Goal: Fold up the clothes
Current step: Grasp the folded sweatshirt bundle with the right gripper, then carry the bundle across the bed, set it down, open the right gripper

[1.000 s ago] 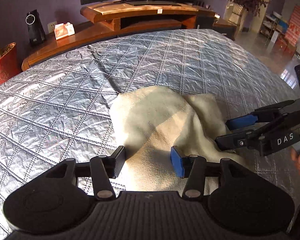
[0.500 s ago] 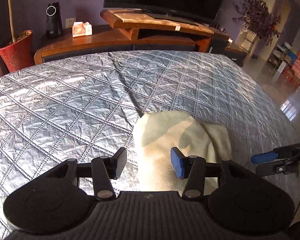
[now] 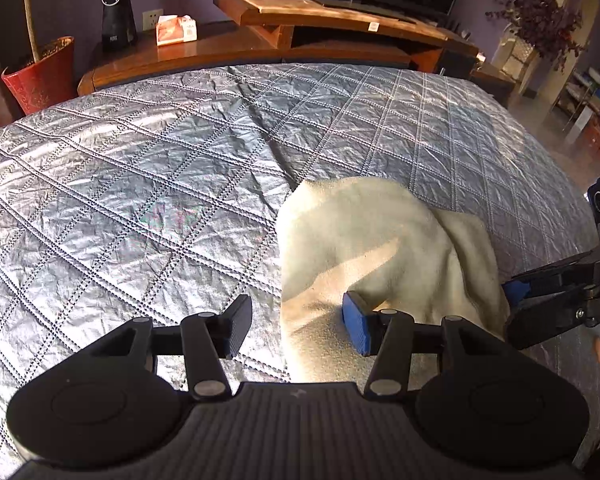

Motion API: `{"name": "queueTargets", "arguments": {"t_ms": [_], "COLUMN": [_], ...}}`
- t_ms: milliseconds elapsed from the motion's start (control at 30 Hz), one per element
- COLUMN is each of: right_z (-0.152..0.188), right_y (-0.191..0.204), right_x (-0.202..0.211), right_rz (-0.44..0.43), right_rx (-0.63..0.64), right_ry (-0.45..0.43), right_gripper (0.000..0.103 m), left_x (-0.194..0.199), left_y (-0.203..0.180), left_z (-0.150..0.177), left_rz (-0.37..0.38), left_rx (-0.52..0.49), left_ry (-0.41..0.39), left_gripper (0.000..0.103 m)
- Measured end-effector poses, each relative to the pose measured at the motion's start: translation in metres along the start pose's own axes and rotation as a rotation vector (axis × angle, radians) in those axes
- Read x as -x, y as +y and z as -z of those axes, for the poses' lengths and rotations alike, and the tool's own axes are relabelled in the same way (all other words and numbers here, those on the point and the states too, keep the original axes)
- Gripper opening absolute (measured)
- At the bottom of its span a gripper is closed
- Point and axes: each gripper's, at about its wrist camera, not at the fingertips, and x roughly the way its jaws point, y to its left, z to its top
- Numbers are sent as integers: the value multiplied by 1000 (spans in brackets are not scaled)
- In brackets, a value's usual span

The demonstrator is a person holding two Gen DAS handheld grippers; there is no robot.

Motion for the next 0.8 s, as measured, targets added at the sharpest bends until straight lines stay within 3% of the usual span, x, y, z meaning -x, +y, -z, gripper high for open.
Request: {"name": "queueTargets", "arguments": {"t_ms": [167, 300, 367, 400, 433, 567, 633, 800], "right_z": [-7, -7, -6, -5, -2, 9, 14, 37], "right_y": [0, 14, 15, 14, 11, 2, -6, -25], "right_x": [-21, -30, -31, -31, -31, -27, -25, 2], "right_rz": [-77, -37, 23, 57, 58, 20, -45, -220], "right_rx": [-21, 73, 87, 91, 86, 24, -64, -271], "right_ry": [-13, 14, 16, 17, 13, -44, -88, -299], "right_gripper": [103, 102, 94, 48, 34, 33, 30, 29], "left_x": [2, -2, -2, -3, -2, 4, 12, 26], "left_y": [2, 2, 5, 5, 5, 2, 3, 20], "left_z": [3, 3, 3, 2, 2, 1, -2, -8], "left_rz": [1, -10, 0, 6, 5, -9, -9, 4], "left_rx": [-5, 1, 27, 33, 28, 5, 12, 131], "left_ry": [4, 12, 14, 16, 15, -8, -49, -148], "left_gripper": [46, 45, 47, 47, 47, 46, 45, 47]}}
